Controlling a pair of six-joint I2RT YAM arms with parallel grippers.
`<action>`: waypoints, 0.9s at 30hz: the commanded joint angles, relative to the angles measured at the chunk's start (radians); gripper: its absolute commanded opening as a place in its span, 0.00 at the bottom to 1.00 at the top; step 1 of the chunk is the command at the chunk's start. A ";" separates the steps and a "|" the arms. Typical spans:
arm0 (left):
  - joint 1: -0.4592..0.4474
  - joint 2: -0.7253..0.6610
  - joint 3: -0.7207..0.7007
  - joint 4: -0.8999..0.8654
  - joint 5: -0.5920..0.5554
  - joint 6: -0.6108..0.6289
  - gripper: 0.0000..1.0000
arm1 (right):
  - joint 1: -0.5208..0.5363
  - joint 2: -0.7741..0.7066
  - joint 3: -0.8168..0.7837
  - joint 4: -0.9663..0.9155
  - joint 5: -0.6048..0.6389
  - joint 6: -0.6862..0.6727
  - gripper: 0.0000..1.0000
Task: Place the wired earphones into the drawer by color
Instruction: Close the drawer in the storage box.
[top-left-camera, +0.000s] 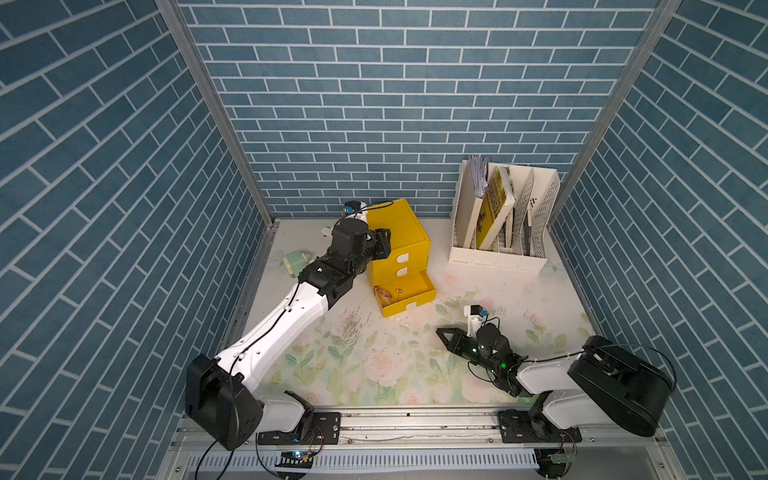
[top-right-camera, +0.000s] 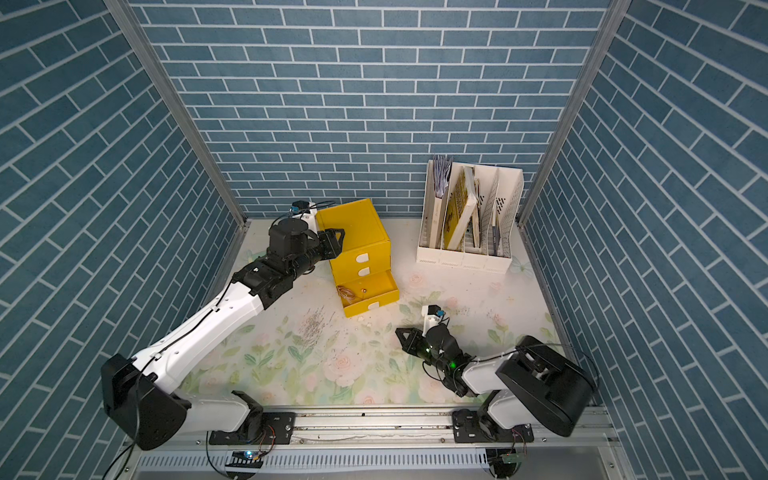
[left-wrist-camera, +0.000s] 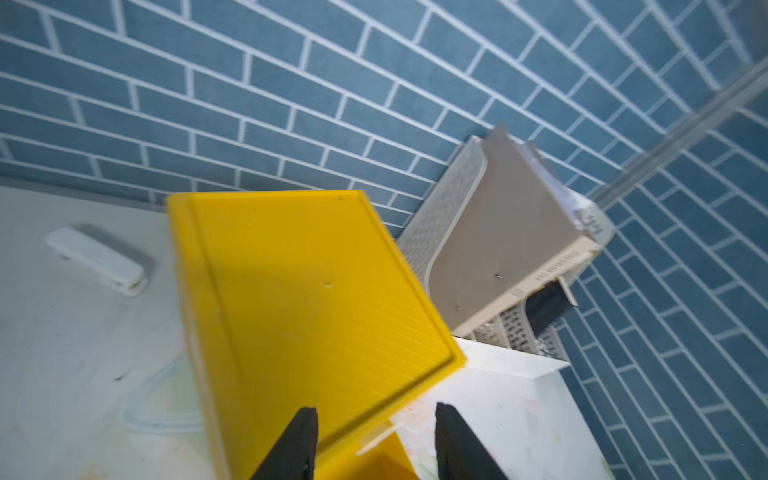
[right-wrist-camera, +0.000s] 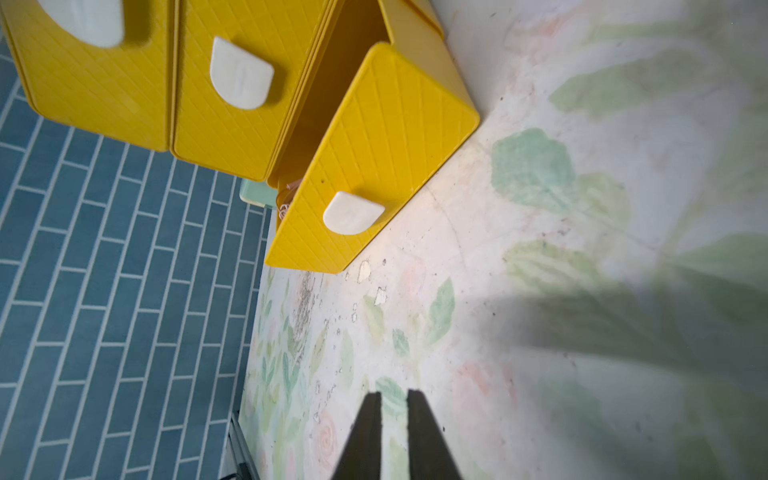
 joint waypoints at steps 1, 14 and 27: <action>0.045 0.056 0.083 -0.038 0.031 0.054 0.46 | 0.030 0.132 0.000 0.301 -0.031 0.079 0.00; 0.166 0.344 0.310 0.000 0.087 0.139 0.21 | 0.101 0.645 0.159 0.739 0.060 0.212 0.00; 0.159 0.429 0.276 0.038 0.139 0.141 0.19 | 0.068 0.788 0.364 0.698 0.049 0.204 0.00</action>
